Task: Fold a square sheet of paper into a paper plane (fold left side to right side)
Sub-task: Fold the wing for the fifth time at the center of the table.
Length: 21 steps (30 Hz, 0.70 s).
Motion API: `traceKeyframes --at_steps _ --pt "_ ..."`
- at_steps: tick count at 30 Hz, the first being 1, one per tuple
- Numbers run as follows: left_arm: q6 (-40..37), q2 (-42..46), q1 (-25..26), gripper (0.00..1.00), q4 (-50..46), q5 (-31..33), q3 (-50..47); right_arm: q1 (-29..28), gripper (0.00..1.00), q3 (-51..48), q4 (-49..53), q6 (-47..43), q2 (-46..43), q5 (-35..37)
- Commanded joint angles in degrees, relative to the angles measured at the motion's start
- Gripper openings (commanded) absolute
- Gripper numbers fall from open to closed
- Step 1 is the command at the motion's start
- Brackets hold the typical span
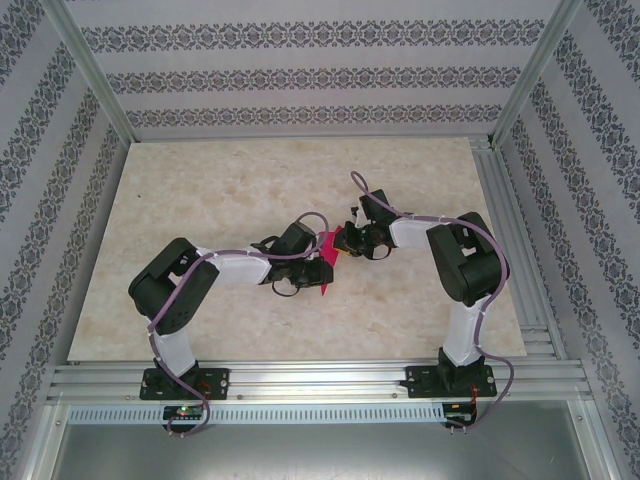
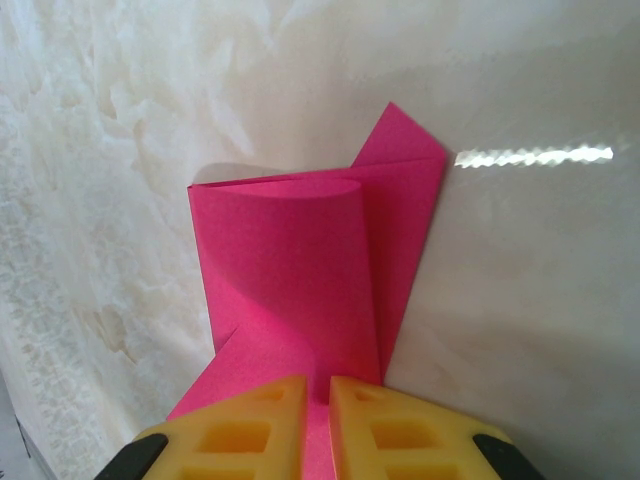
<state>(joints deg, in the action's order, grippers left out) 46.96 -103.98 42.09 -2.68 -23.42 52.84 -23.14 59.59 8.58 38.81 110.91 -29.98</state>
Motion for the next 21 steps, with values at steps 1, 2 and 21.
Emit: traceKeyframes --at_steps 1,2,21 --pt "-1.18 -1.20 0.45 0.23 -2.02 1.17 0.56 0.11 0.16 -0.69 4.54 -1.97 3.09 4.49" --pt "-1.05 -1.40 0.45 0.23 -1.90 1.09 0.39 0.14 0.16 -0.61 4.47 -1.97 3.09 4.42" --pt "0.98 -2.53 0.89 0.19 -0.27 3.21 -3.99 -1.14 0.15 -6.55 0.78 1.23 -8.43 -2.19"
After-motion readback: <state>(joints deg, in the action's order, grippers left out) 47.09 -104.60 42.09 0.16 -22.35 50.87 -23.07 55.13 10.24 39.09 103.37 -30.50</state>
